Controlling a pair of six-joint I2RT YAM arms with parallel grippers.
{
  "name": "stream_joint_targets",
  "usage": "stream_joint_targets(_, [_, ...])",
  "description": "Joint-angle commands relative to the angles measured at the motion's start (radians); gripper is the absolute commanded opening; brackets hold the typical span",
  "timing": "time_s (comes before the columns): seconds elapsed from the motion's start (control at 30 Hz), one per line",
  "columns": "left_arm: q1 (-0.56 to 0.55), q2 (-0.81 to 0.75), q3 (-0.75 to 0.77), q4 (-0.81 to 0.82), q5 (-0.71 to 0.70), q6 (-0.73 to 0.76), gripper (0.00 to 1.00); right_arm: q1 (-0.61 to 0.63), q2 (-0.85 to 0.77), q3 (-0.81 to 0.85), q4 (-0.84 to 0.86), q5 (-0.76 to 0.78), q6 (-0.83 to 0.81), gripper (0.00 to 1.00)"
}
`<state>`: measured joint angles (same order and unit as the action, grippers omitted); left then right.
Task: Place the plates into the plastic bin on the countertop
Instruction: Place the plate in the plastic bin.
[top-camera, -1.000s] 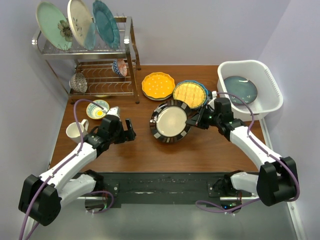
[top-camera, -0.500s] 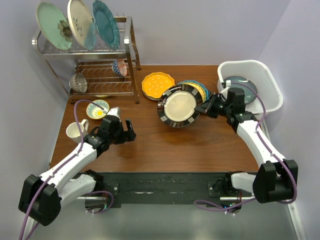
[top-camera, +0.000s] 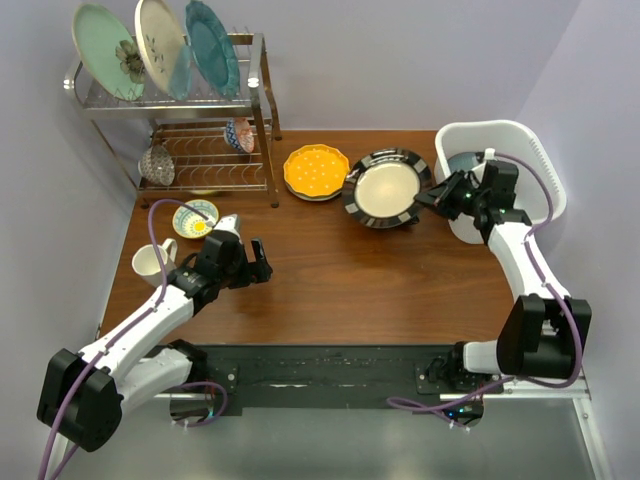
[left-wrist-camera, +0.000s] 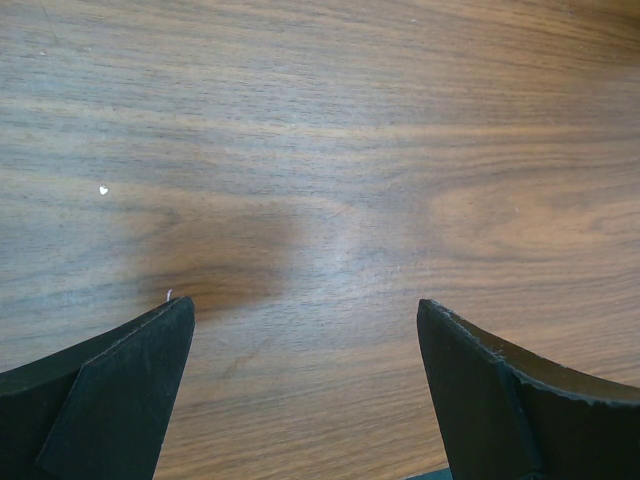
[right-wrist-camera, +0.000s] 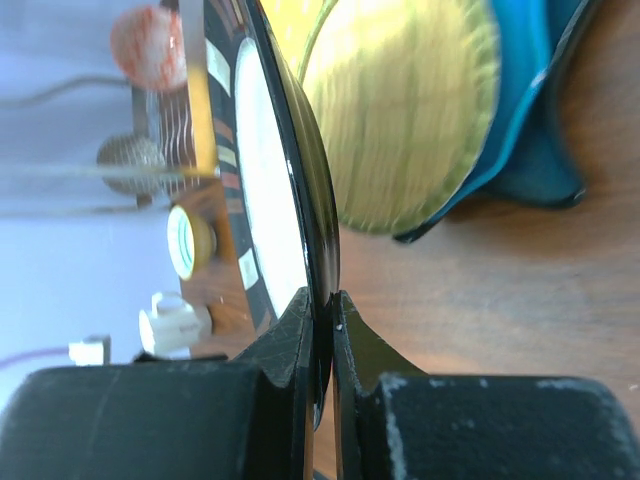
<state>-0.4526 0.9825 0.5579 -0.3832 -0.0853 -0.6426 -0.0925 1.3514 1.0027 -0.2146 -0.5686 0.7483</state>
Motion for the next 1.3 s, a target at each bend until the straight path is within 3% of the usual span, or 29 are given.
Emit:
stream_joint_targets(0.0, [-0.001,-0.004,-0.012,0.029,0.002,0.020,0.98,-0.067,-0.009,0.120,0.146,-0.111,0.062,0.00])
stream_joint_targets(0.7, [-0.001,0.002,-0.013,0.036,0.012,0.034,0.98,-0.314,0.049,0.120,0.190,-0.129,0.121,0.00])
stream_joint_targets(1.27, [-0.001,0.013,-0.010,0.033,-0.002,0.041,0.98,-0.400,0.083,0.102,0.281,-0.126,0.212,0.00])
